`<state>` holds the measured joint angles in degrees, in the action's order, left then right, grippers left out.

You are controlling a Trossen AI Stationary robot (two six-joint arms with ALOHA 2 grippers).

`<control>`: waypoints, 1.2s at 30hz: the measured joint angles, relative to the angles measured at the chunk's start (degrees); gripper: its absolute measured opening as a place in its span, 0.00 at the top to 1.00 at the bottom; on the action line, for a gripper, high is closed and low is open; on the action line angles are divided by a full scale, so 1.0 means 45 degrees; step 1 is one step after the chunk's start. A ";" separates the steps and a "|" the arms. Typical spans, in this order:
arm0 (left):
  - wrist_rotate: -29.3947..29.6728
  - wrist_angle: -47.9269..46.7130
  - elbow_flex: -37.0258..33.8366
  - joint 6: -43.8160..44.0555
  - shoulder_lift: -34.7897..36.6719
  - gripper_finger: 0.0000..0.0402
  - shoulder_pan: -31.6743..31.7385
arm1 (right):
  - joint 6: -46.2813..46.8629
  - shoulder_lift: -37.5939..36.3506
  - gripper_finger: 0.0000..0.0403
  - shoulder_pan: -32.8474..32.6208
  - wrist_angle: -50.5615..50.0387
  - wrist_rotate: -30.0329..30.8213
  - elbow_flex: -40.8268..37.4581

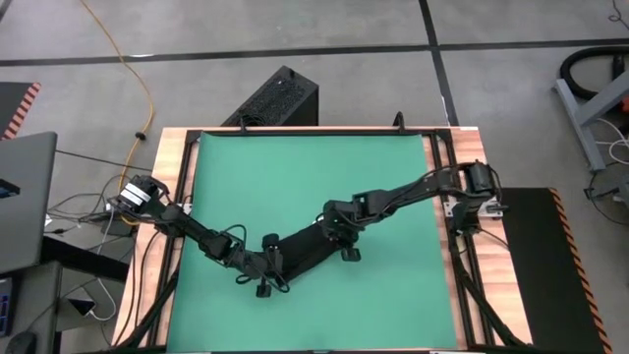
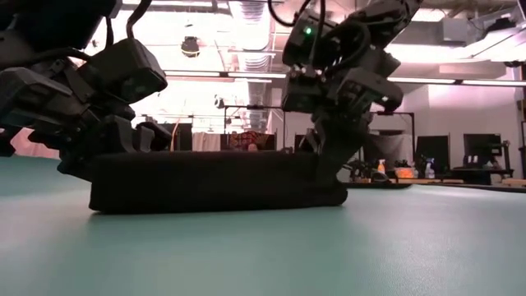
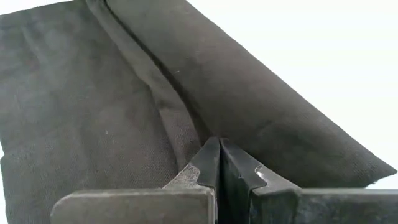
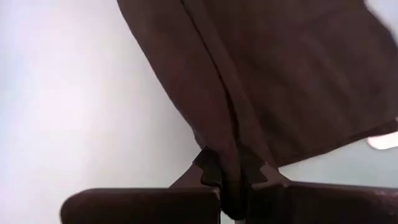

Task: Roll towel into tight, uniform cylinder
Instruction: Roll the black towel

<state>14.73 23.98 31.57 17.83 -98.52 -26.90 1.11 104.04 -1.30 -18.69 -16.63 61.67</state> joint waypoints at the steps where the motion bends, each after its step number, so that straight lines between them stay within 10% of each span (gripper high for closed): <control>1: -0.0067 0.0016 0.0000 -0.0001 0.0000 1.00 0.0006 | 0.0035 0.0128 0.95 0.0049 0.0010 -0.0040 0.0000; 13: -0.0896 -0.0342 0.0603 0.0316 0.0368 1.00 -0.0073 | 0.0388 0.0644 0.95 0.0243 0.0178 -0.0114 0.0043; 26: 0.1747 -0.7211 0.3812 0.0818 0.2593 1.00 -0.0979 | 0.0373 0.0668 0.95 0.0207 0.0280 0.0032 0.0010; 36: 0.1716 -0.8805 0.7463 -0.1805 0.0221 1.00 -0.1558 | 0.0329 0.0678 0.95 0.0195 0.0334 0.0061 -0.0001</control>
<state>22.45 -15.64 65.16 9.71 -97.52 -33.91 2.59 107.09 -0.42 -17.19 -16.36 61.67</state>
